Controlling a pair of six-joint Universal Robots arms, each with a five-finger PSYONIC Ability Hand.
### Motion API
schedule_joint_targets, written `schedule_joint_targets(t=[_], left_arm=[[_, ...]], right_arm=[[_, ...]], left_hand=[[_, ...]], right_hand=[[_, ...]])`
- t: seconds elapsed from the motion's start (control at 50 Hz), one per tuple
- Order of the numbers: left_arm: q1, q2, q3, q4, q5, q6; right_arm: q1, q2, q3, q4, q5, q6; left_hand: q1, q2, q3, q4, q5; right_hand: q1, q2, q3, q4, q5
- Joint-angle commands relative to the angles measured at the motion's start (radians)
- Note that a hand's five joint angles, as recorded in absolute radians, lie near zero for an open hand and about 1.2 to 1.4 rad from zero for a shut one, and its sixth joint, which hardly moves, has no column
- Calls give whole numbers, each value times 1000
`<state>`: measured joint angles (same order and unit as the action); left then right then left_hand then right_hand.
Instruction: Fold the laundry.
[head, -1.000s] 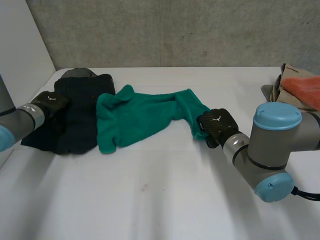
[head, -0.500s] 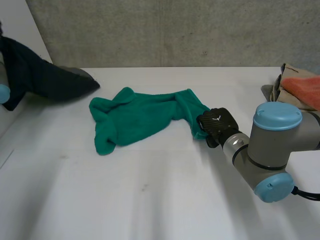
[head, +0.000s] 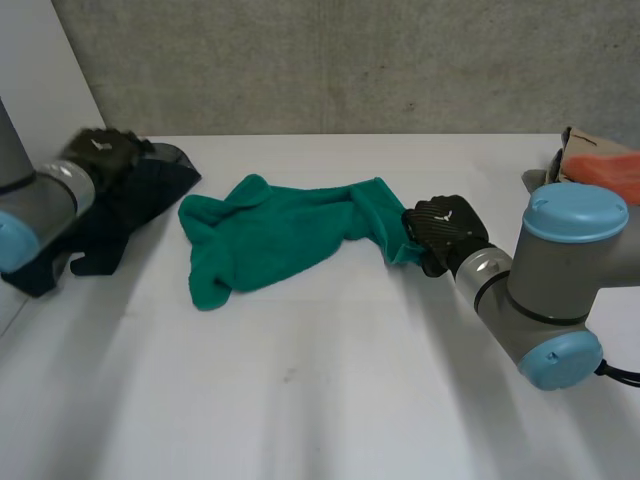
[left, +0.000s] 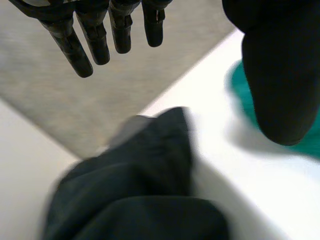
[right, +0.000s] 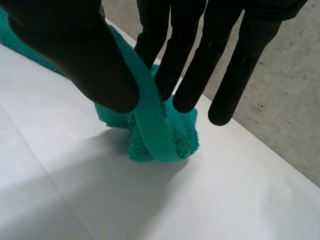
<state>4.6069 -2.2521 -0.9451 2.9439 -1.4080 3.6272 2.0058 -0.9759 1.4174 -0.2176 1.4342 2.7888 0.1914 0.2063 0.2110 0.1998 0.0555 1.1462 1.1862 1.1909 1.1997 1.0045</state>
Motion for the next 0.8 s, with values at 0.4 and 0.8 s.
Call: schedule_joint_targets(t=[0.4,0.8], left_arm=[[-125,-101,-224,64,116,-36],[-112,471,-288,-12,164,-202]], right_arm=[[-33,-10,-21,70,0,0],[-185,-412,-32,175,-26,-17]], left_hand=[[456,441,436,447,417],[1205,1190,1185,1196,1166]], right_hand=[[250,210,205,197,217],[250,210,205,197,217]])
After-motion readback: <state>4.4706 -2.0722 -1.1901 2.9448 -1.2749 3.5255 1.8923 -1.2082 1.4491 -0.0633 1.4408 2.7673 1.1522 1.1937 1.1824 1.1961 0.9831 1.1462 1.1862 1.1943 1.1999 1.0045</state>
